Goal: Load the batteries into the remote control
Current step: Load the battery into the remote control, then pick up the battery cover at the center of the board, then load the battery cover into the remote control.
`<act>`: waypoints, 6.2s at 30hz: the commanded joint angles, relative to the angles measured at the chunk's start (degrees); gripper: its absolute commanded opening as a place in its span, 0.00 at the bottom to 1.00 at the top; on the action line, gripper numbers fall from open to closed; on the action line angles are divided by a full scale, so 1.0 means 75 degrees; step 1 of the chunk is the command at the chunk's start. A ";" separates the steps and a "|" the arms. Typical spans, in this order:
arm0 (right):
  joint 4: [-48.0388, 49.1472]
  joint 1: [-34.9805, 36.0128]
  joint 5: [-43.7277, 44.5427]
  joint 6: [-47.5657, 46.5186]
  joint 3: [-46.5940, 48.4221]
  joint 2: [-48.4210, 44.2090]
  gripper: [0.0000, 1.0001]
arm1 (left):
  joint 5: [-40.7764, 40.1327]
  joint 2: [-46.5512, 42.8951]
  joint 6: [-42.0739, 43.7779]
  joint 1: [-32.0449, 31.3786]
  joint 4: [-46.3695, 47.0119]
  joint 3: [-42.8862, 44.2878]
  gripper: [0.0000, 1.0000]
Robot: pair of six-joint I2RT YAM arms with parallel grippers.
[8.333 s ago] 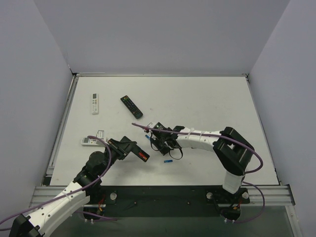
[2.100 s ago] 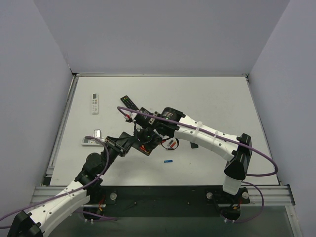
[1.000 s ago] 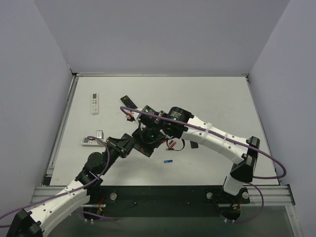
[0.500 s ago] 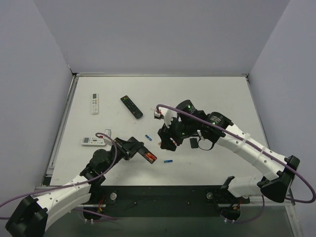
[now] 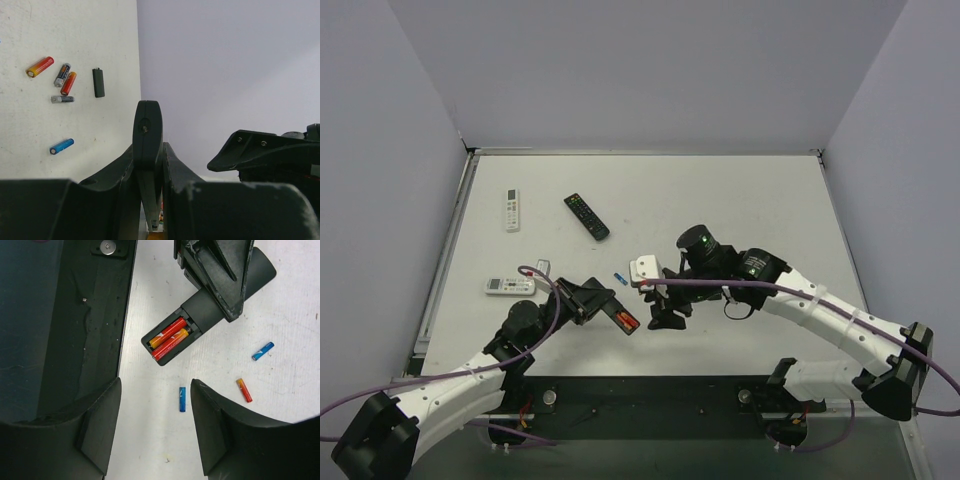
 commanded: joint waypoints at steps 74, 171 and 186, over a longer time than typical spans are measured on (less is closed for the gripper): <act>-0.0205 0.0988 0.2940 0.3519 0.2364 0.4147 0.00 | 0.0036 -0.0572 0.0307 0.0053 0.1350 0.0032 0.00; 0.0077 -0.0408 0.5437 0.5255 -0.0673 0.0255 0.08 | -0.0445 0.0516 0.1222 0.0170 0.1149 0.0184 0.00; -0.0509 0.1691 0.4863 0.4633 0.1320 0.1800 0.08 | -0.0410 0.0834 0.1070 0.0170 0.1607 0.0395 0.00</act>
